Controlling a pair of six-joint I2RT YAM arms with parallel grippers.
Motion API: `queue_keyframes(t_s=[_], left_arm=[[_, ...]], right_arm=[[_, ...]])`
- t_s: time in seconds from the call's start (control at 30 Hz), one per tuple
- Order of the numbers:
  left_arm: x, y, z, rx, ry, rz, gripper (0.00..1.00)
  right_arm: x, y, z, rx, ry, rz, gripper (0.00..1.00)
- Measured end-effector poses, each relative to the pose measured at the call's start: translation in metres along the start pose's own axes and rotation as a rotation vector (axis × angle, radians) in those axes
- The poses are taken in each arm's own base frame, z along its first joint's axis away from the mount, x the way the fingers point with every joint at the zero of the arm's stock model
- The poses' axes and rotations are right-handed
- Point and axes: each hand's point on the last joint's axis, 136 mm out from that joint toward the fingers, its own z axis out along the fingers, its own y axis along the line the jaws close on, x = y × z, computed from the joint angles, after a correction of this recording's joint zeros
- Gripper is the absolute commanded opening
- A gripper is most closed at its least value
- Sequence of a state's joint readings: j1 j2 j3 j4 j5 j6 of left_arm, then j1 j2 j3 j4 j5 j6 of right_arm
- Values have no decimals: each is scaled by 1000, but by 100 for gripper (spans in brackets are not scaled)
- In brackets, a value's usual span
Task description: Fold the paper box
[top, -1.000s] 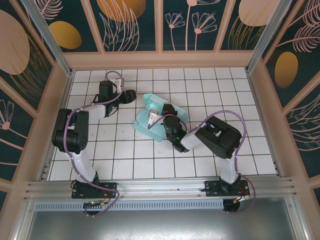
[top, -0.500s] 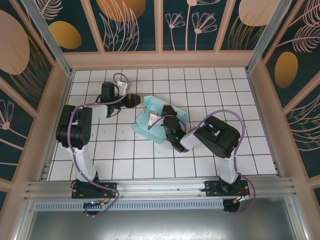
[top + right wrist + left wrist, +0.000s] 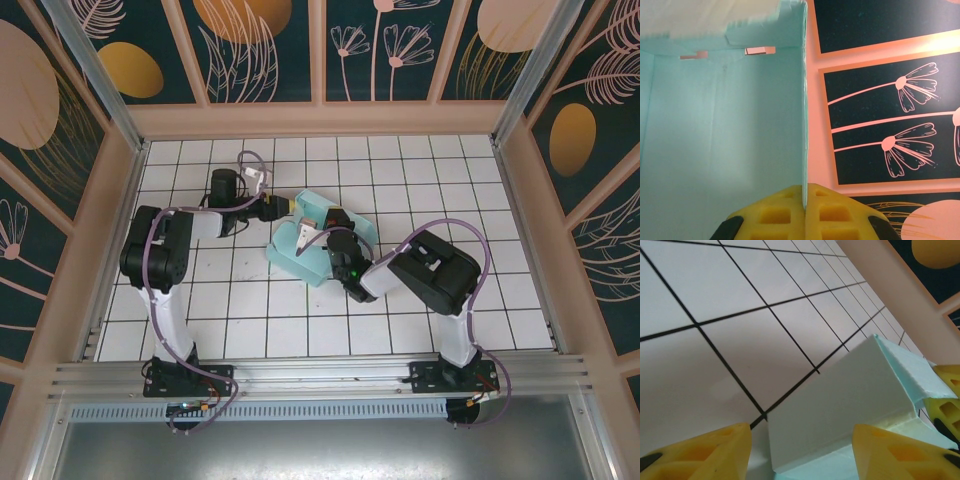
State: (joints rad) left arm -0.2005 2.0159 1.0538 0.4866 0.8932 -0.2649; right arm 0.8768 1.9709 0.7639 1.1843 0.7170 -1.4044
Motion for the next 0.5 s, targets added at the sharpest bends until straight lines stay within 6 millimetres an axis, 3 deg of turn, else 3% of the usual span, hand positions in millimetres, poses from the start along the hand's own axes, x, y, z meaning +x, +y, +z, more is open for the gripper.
queue_keyframes(t_s=[0.5], left_arm=[[13, -1, 7, 23, 9, 11, 58]], right_arm=[[1, 6, 0, -19, 5, -16, 0]])
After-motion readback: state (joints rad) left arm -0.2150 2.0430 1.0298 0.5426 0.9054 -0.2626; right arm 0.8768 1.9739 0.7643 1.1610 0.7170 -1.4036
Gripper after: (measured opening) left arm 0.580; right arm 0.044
